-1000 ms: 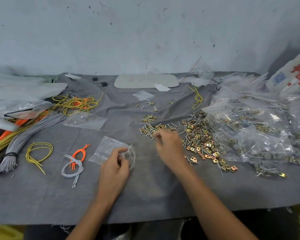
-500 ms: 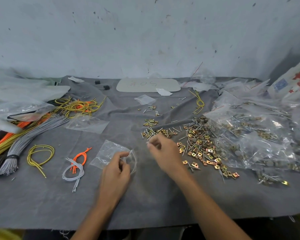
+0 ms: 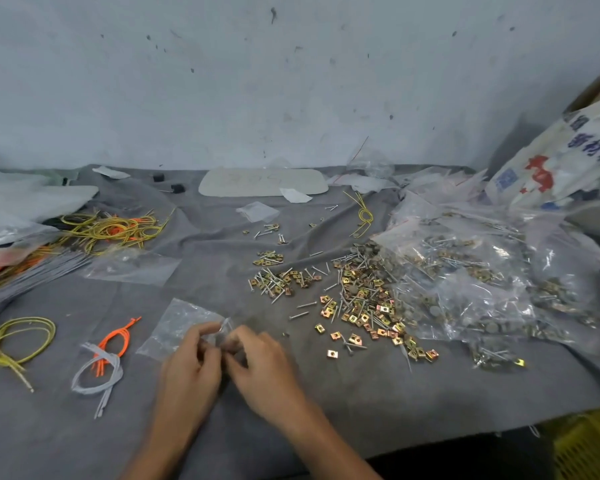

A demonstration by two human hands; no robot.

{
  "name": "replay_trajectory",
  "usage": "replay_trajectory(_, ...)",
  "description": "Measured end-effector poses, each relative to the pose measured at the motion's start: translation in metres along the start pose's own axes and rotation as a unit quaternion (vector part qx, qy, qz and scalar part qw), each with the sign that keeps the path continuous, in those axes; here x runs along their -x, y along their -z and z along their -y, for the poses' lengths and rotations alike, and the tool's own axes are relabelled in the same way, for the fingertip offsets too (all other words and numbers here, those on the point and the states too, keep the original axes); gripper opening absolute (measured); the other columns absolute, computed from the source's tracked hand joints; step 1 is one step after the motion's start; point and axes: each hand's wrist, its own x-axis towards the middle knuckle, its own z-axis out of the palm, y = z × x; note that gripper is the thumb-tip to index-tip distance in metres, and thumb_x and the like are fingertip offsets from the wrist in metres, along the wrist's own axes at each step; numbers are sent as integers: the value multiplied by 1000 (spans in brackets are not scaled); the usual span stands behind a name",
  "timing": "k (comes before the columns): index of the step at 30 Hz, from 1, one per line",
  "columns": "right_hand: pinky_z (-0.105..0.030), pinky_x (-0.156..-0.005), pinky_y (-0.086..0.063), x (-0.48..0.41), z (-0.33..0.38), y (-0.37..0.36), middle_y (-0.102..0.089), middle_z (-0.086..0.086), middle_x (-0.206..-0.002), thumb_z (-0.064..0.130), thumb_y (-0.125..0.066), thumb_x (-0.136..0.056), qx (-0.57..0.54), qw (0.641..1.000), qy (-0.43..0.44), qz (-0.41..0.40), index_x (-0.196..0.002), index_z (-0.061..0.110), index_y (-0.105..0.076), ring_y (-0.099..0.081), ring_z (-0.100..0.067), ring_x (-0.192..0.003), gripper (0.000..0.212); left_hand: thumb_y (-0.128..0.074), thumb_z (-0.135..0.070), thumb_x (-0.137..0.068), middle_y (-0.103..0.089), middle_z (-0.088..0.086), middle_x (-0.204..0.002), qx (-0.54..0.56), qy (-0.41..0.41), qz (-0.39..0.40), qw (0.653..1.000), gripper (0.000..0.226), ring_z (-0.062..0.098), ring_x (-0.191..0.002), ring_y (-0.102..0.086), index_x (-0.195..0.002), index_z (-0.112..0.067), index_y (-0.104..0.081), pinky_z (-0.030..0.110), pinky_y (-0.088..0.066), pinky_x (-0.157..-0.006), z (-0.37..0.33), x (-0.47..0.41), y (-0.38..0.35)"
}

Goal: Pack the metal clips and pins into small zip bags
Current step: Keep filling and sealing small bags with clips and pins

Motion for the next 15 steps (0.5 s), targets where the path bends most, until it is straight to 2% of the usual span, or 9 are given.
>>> replay_trajectory(2,-38,-86,-44,2,-2,-1,-68,-1,-104,31,-51,-95,5,999,26,30,-113,30,-59,-55,-22,-98,19,-55,-12,-90,-70,-2,-81,10,-2,-2,1000,25,10,-76,-65,-110,-24,-65,34,-50,-71,-2,1,-1)
replay_trajectory(5,-43,-91,-44,1,-5,-2,-68,-7,-109,28,-44,-98,22,998,31,48,-120,31,-58,-54,-28,-101,26,-56,-1,-92,-72,-2,-85,9,6,-4,1000,31,18,-80,-67,-111,-24,-65,42,-52,-76,-1,0,-1)
replay_trajectory(7,-43,-93,-44,1,-4,-2,-68,-6,-110,25,-44,-98,11,998,30,59,-121,31,-57,-55,-28,-103,27,-56,4,-91,-72,-2,-85,8,8,-1,1000,35,19,-80,-68,-111,-24,-65,44,-53,-76,2,0,-1)
replay_trajectory(9,-36,-94,-48,0,0,6,-71,0,-111,19,-49,-94,-52,996,27,65,-118,28,-61,-61,-20,-104,29,-58,4,-91,-70,-4,-81,6,7,1,1000,37,15,-78,-67,-109,-28,-64,43,-52,-73,3,-1,-1)
replay_trajectory(12,-31,-87,-53,-22,-14,40,-73,2,-103,16,-57,-93,-65,998,5,18,-109,23,-67,-67,-13,-95,20,-59,1,-92,-67,-15,-75,-1,-4,-3,1000,38,0,-76,-62,-105,-35,-63,33,-46,-67,8,-2,-1)
replay_trajectory(15,-31,-76,-52,-71,-52,96,-71,1,-101,14,-58,-96,20,997,-64,-22,-111,20,-67,-63,-13,-84,18,-57,-3,-94,-64,-15,-73,6,-3,-1,1000,36,7,-65,-59,-104,-37,-63,33,-46,-61,11,-3,-3)
